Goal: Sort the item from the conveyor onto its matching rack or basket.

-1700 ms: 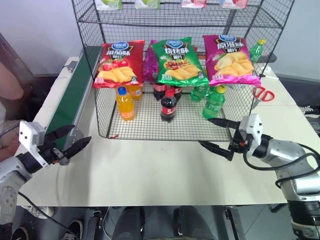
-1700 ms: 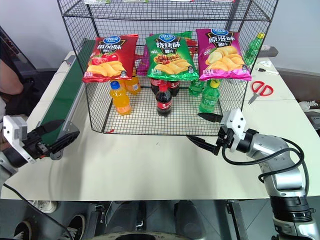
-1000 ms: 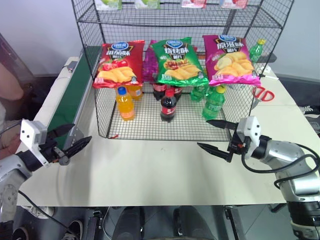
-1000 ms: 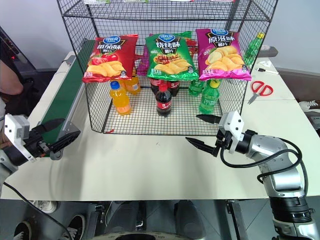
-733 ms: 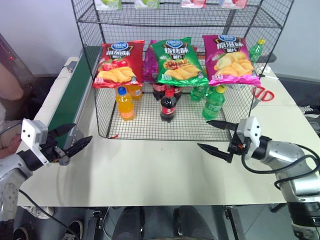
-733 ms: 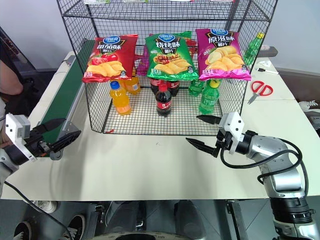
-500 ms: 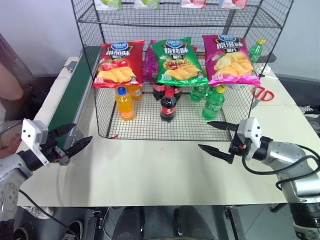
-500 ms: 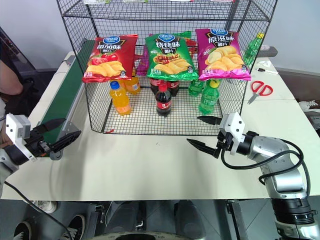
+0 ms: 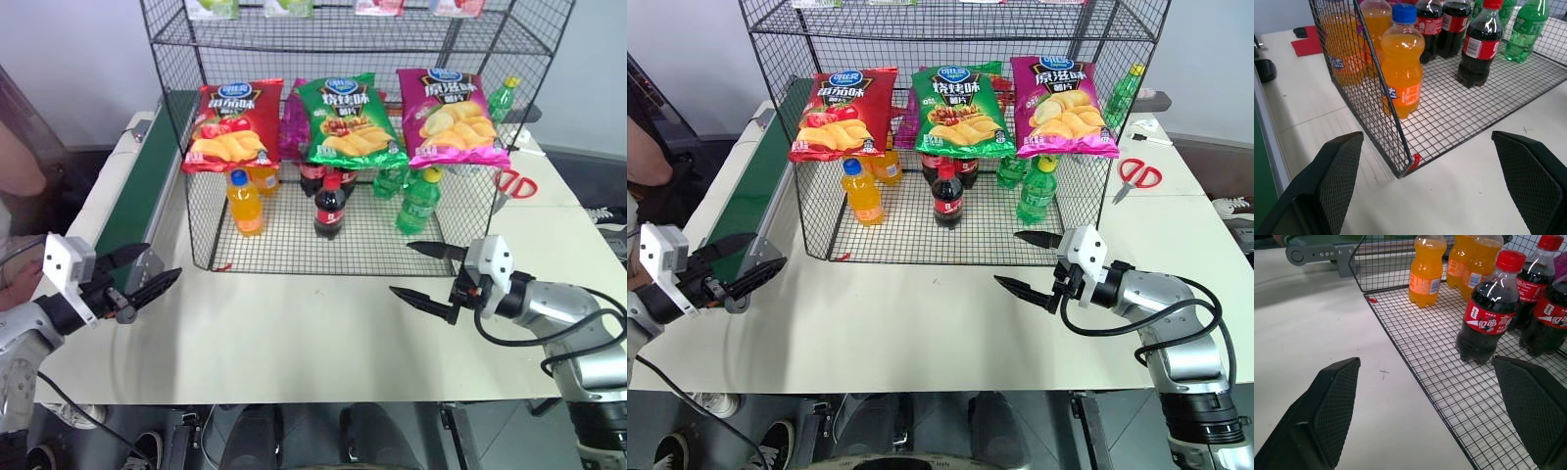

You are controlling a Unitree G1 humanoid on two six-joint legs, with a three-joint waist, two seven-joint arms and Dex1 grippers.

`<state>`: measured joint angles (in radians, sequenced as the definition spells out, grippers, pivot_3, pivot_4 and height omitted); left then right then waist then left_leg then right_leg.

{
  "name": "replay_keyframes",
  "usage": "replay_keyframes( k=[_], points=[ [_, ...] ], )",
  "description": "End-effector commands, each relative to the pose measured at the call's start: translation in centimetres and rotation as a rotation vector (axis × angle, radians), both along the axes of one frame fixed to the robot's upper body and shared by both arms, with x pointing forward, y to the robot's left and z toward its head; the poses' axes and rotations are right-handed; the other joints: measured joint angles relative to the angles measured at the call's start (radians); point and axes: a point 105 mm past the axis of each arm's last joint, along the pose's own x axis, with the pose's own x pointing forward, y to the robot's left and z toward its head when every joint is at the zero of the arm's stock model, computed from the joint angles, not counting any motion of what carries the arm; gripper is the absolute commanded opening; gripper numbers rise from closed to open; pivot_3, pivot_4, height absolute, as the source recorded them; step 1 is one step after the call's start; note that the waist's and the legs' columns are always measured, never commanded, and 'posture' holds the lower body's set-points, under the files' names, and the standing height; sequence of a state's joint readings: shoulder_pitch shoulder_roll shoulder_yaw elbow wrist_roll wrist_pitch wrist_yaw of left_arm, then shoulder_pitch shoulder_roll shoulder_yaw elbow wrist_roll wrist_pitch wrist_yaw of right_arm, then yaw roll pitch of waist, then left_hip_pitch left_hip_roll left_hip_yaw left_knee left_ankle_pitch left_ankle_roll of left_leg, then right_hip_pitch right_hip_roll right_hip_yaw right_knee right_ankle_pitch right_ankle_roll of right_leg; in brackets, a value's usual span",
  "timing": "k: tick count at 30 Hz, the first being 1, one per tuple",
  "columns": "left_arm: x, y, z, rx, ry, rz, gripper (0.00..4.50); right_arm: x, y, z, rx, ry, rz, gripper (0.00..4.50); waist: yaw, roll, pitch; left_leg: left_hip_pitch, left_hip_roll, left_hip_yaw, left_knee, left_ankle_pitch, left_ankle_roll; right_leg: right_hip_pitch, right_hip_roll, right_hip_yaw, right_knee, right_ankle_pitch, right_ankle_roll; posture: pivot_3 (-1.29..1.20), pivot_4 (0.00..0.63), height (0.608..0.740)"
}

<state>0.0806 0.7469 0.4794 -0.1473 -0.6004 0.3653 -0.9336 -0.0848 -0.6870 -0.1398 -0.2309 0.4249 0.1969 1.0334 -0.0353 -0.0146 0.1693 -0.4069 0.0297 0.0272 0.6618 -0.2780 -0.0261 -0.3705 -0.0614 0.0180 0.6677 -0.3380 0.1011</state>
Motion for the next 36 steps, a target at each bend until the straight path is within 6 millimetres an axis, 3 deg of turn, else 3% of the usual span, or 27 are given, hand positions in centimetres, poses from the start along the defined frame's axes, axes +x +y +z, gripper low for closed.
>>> replay_keyframes(
  k=[1,12,17,23,36],
  points=[
    [0.2,-0.1,0.5,0.014,-0.020,-0.011,4.50,-0.4,0.0,0.9,-0.017,-0.047,0.006,4.48,0.000,0.000,0.000,0.000,0.000,0.000,0.000,0.000,0.000,0.000,0.000,0.000,0.000,0.000,0.000,0.00,0.150,0.739],
    [0.9,-0.1,0.8,0.032,-0.020,-0.038,4.50,-0.3,-1.2,1.7,-0.030,-0.046,-0.012,4.48,0.001,0.000,0.000,0.000,0.000,0.000,0.001,0.000,0.000,0.000,0.000,0.000,0.001,0.000,0.000,0.00,0.150,0.739],
    [2.2,0.2,1.6,0.042,-0.045,-0.049,4.50,-0.5,-1.4,2.2,-0.031,-0.040,-0.009,4.48,0.004,0.000,0.000,0.000,0.000,0.000,0.001,0.000,0.000,0.000,0.001,0.000,0.001,0.000,0.000,0.00,0.150,0.739],
    [2.4,-1.2,0.9,0.020,-0.033,-0.091,4.50,-1.4,-2.0,2.3,-0.056,-0.025,-0.004,4.48,0.018,0.000,0.000,0.000,0.000,0.001,0.001,0.000,0.000,-0.001,0.001,0.000,0.001,0.000,0.000,0.00,0.150,0.739],
    [3.5,-2.1,1.0,0.023,-0.033,-0.135,4.50,-2.3,-3.2,2.8,-0.078,-0.039,-0.044,4.48,0.020,0.000,0.000,0.000,0.000,0.000,0.002,0.000,0.000,0.000,0.001,0.000,0.001,0.000,0.000,0.00,0.150,0.739]
  ],
)
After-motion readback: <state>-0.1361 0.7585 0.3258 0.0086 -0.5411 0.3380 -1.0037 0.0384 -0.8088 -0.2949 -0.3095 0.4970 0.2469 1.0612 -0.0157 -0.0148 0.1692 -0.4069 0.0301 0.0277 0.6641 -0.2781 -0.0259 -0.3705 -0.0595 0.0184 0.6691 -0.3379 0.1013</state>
